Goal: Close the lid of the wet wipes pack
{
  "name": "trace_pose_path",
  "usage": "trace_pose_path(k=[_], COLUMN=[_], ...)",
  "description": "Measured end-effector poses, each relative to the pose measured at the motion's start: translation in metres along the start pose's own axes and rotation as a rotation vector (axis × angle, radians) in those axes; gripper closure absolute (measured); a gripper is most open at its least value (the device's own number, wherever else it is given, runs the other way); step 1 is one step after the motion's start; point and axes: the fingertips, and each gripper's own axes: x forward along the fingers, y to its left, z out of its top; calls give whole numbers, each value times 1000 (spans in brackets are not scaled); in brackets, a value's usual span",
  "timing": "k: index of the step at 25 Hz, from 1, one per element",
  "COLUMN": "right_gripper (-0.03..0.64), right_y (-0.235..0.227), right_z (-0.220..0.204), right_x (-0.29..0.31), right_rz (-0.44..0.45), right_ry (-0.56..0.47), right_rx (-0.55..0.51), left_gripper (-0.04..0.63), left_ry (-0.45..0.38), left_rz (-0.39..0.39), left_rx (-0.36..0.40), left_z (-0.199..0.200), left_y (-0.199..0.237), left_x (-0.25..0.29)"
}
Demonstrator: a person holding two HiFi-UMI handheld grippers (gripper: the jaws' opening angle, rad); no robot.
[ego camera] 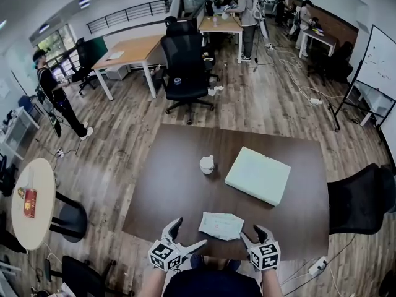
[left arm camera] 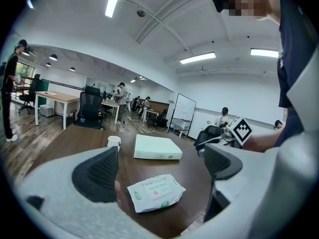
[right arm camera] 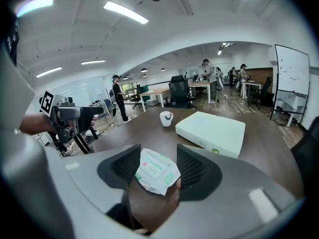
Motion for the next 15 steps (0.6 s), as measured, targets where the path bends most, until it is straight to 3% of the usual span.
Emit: trace_pose_path(k=[7,15], right_gripper=[370,371], right_y=[1,0], right_z=[-3,-5], right_x=[6,11], right_rz=[-14,-5], right_ry=[30,30], right_rx=[-43,5], left_gripper=[67,67], left_ry=[-1,4], left_rz=[9,8], left_rx=[1,0], left_z=[1,-2], left_y=[4,5], left_x=[-3,-2])
